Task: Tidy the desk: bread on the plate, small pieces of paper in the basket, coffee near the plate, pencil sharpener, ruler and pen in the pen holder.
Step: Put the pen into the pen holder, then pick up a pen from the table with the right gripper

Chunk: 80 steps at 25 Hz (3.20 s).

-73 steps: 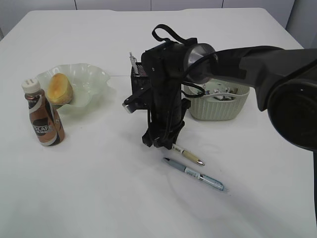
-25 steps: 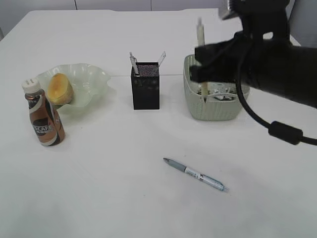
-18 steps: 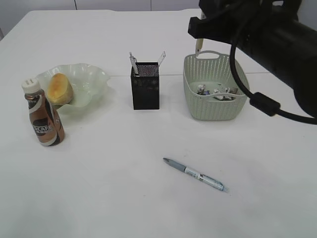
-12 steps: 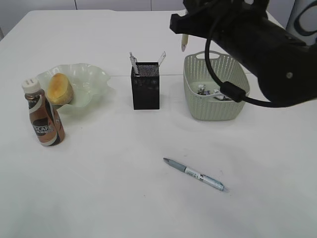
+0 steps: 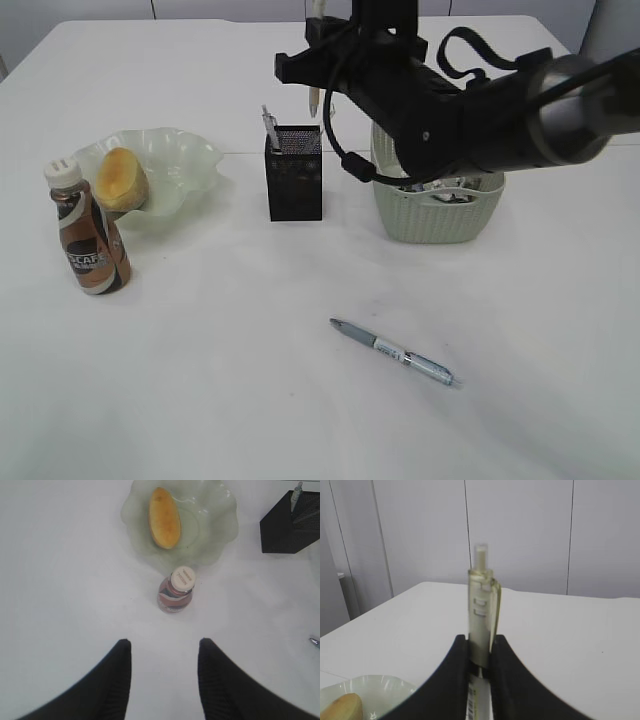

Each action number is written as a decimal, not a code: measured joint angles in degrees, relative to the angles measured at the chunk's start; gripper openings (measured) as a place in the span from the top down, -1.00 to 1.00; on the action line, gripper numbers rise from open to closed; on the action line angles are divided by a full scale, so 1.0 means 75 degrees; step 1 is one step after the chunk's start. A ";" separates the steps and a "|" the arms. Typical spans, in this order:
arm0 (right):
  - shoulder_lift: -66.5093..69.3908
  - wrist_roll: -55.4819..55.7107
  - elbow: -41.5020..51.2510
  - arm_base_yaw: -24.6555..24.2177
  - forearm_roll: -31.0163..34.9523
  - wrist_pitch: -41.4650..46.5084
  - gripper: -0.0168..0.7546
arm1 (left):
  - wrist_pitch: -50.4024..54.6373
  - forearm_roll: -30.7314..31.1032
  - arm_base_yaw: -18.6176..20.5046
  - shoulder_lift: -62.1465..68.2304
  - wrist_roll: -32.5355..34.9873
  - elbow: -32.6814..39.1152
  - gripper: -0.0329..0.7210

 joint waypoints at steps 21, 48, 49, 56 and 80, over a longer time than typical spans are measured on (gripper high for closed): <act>0.1833 0.0000 -0.1995 -0.0185 0.0373 0.1416 0.80 | 0.0000 0.0186 0.0000 0.0000 0.0000 0.0000 0.08; 0.1981 0.0000 -0.2318 -0.0185 0.0373 0.3125 -0.13 | 0.0000 0.0221 0.0000 0.0000 0.0000 0.0000 0.08; 0.1887 0.0000 -0.2318 -0.0185 0.0373 0.3313 -0.13 | 0.0000 0.0254 0.0000 0.0000 0.0000 0.0000 0.08; 0.0571 0.0000 -0.2323 -0.0185 0.0247 0.6526 -0.13 | 0.0000 0.0408 0.0000 0.0000 0.0000 0.0000 0.08; -0.0781 -0.0026 -0.2335 -0.0185 -0.2124 1.4132 -0.13 | 0.0000 0.0383 0.0000 0.0000 0.0000 0.0000 0.08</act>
